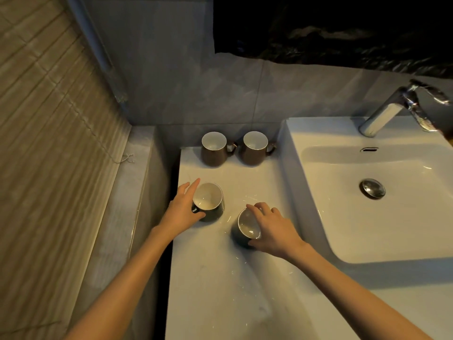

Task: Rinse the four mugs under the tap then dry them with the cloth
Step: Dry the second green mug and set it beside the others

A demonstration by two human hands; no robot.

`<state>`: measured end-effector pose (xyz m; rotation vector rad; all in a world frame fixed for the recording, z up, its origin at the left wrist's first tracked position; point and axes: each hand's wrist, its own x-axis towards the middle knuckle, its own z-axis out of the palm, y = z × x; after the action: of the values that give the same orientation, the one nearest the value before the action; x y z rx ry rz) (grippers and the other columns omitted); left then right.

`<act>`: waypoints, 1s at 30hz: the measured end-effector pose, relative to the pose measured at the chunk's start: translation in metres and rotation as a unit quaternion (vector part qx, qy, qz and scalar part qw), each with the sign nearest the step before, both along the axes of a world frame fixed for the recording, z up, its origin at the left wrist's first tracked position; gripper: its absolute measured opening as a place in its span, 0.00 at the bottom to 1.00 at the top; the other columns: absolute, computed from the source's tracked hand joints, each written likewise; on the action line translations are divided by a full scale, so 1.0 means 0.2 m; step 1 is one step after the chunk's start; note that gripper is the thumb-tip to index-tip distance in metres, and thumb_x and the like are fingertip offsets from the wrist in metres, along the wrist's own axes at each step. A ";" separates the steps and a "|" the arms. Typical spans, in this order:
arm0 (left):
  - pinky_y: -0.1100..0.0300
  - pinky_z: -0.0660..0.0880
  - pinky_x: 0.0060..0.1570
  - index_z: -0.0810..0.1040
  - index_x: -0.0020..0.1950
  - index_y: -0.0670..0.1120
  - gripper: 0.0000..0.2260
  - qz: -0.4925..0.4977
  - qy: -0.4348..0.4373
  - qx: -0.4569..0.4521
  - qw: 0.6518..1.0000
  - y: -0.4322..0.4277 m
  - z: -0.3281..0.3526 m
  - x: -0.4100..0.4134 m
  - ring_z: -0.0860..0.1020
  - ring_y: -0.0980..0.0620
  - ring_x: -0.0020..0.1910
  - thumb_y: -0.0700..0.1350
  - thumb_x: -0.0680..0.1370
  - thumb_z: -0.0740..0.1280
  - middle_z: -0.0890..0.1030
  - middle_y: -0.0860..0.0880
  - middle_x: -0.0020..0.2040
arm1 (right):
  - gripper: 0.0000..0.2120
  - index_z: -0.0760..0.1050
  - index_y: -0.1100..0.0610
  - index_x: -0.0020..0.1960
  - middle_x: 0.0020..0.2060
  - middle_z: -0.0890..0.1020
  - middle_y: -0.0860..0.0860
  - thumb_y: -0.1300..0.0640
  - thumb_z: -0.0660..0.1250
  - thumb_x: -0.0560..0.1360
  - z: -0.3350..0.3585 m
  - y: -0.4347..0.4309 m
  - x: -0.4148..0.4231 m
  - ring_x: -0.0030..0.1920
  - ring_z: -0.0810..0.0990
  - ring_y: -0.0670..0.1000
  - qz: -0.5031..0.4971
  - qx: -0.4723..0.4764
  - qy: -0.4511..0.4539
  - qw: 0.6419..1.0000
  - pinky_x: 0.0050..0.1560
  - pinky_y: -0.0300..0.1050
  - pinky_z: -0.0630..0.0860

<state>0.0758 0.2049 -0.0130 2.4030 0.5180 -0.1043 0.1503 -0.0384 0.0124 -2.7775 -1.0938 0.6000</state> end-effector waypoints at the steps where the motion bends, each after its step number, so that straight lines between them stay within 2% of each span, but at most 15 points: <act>1: 0.55 0.71 0.62 0.51 0.78 0.53 0.43 0.004 0.003 -0.029 1.000 -0.03 0.00 -0.02 0.75 0.47 0.59 0.43 0.71 0.74 0.55 0.46 0.76 | 0.43 0.53 0.49 0.77 0.71 0.61 0.48 0.43 0.72 0.69 0.00 0.00 0.00 0.63 0.68 0.56 -0.011 0.001 -0.001 1.000 0.52 0.50 0.75; 3: 0.60 0.74 0.54 0.46 0.78 0.54 0.43 -0.009 0.014 -0.084 0.996 -0.09 0.00 -0.08 0.80 0.52 0.45 0.41 0.74 0.72 0.53 0.47 0.78 | 0.43 0.53 0.48 0.76 0.71 0.61 0.48 0.43 0.72 0.69 0.01 -0.01 0.02 0.64 0.68 0.56 -0.026 0.001 0.002 1.000 0.52 0.49 0.74; 4: 0.61 0.74 0.52 0.44 0.78 0.55 0.42 -0.020 0.019 -0.097 0.995 -0.13 0.00 -0.11 0.80 0.52 0.43 0.40 0.75 0.70 0.54 0.47 0.78 | 0.43 0.53 0.48 0.77 0.71 0.61 0.48 0.43 0.72 0.69 0.01 -0.01 0.02 0.64 0.68 0.56 -0.031 0.001 0.002 1.000 0.52 0.49 0.73; 6: 0.57 0.73 0.52 0.41 0.78 0.56 0.40 -0.038 0.043 -0.043 0.997 -0.18 0.04 -0.17 0.80 0.47 0.49 0.42 0.77 0.66 0.66 0.46 0.73 | 0.43 0.53 0.48 0.77 0.71 0.61 0.48 0.43 0.72 0.69 0.01 -0.02 0.03 0.65 0.68 0.55 -0.037 -0.001 -0.002 0.999 0.50 0.48 0.73; 7: 0.55 0.73 0.50 0.41 0.78 0.56 0.39 -0.049 0.055 0.045 0.996 -0.18 0.07 -0.18 0.79 0.45 0.52 0.45 0.78 0.65 0.72 0.45 0.68 | 0.43 0.53 0.48 0.77 0.71 0.61 0.48 0.44 0.72 0.69 0.01 -0.02 0.04 0.65 0.68 0.55 -0.042 -0.001 -0.002 0.999 0.50 0.48 0.73; 8: 0.53 0.73 0.49 0.42 0.78 0.56 0.37 -0.060 0.052 0.145 0.986 -0.17 0.11 -0.20 0.78 0.44 0.54 0.46 0.78 0.65 0.74 0.46 0.64 | 0.43 0.53 0.48 0.77 0.71 0.61 0.48 0.44 0.72 0.69 0.01 -0.03 0.05 0.65 0.68 0.56 -0.048 -0.001 -0.003 0.999 0.49 0.48 0.73; 10: 0.52 0.73 0.49 0.46 0.78 0.56 0.38 -0.089 0.028 0.259 0.961 -0.12 0.17 -0.17 0.75 0.44 0.59 0.46 0.76 0.67 0.69 0.49 0.68 | 0.43 0.53 0.48 0.77 0.71 0.61 0.48 0.44 0.71 0.69 0.01 -0.03 0.06 0.65 0.68 0.56 -0.063 -0.004 -0.006 0.998 0.50 0.50 0.74; 12: 0.52 0.74 0.52 0.47 0.78 0.58 0.43 -0.159 0.018 0.270 0.950 -0.08 0.18 -0.08 0.68 0.46 0.67 0.43 0.72 0.72 0.59 0.50 0.75 | 0.43 0.52 0.49 0.77 0.71 0.61 0.49 0.44 0.71 0.70 0.01 -0.03 0.09 0.65 0.68 0.57 -0.075 -0.007 -0.004 0.997 0.52 0.52 0.75; 14: 0.53 0.71 0.61 0.46 0.77 0.60 0.50 -0.267 0.035 0.260 0.927 -0.06 0.16 0.03 0.59 0.48 0.73 0.43 0.67 0.76 0.51 0.53 0.78 | 0.42 0.53 0.50 0.76 0.71 0.61 0.49 0.45 0.72 0.69 0.01 -0.03 0.11 0.65 0.68 0.57 -0.081 -0.007 -0.004 0.997 0.53 0.53 0.76; 15: 0.53 0.68 0.64 0.46 0.77 0.61 0.52 -0.306 0.055 0.250 0.917 -0.05 0.15 0.07 0.56 0.49 0.74 0.44 0.65 0.78 0.49 0.53 0.78 | 0.42 0.53 0.50 0.76 0.71 0.62 0.49 0.45 0.72 0.69 0.01 -0.03 0.12 0.64 0.68 0.58 -0.084 -0.007 -0.003 0.996 0.53 0.53 0.76; 17: 0.53 0.69 0.63 0.50 0.76 0.60 0.50 -0.344 0.102 0.222 0.907 -0.04 0.13 0.15 0.58 0.50 0.73 0.46 0.64 0.79 0.55 0.54 0.76 | 0.42 0.54 0.50 0.76 0.71 0.62 0.49 0.46 0.72 0.69 0.01 -0.03 0.15 0.64 0.69 0.58 -0.087 -0.006 -0.001 0.996 0.52 0.53 0.76; 19: 0.55 0.73 0.56 0.58 0.74 0.60 0.44 -0.342 0.110 0.194 0.913 -0.03 0.11 0.20 0.65 0.51 0.67 0.49 0.64 0.78 0.63 0.56 0.70 | 0.42 0.55 0.51 0.75 0.71 0.62 0.49 0.46 0.73 0.69 0.01 -0.02 0.18 0.64 0.69 0.57 -0.085 -0.004 -0.001 0.996 0.52 0.52 0.75; 21: 0.55 0.74 0.54 0.62 0.72 0.59 0.40 -0.326 0.102 0.167 0.925 -0.02 0.10 0.22 0.68 0.52 0.63 0.51 0.64 0.77 0.66 0.56 0.66 | 0.42 0.55 0.51 0.76 0.71 0.62 0.49 0.46 0.73 0.69 0.01 -0.01 0.21 0.64 0.68 0.57 -0.081 -0.001 0.001 0.997 0.53 0.52 0.75; 27: 0.53 0.73 0.58 0.62 0.74 0.55 0.44 -0.195 0.064 0.136 0.969 0.00 0.09 0.31 0.68 0.49 0.64 0.53 0.62 0.78 0.68 0.52 0.67 | 0.43 0.55 0.50 0.76 0.72 0.61 0.47 0.46 0.74 0.68 0.02 0.05 0.37 0.66 0.67 0.57 -0.075 0.008 0.001 0.997 0.55 0.53 0.75; 30: 0.51 0.72 0.59 0.60 0.75 0.54 0.46 -0.124 0.067 0.142 0.980 0.02 0.10 0.40 0.68 0.47 0.65 0.54 0.61 0.79 0.68 0.51 0.68 | 0.44 0.54 0.49 0.77 0.72 0.61 0.47 0.47 0.74 0.68 0.03 0.11 0.47 0.66 0.66 0.57 -0.056 0.004 -0.008 0.998 0.55 0.53 0.74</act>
<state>0.1555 0.2096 0.0070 2.7468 0.3071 -0.3235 0.2441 -0.0173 0.0190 -2.8192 -0.9331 0.5602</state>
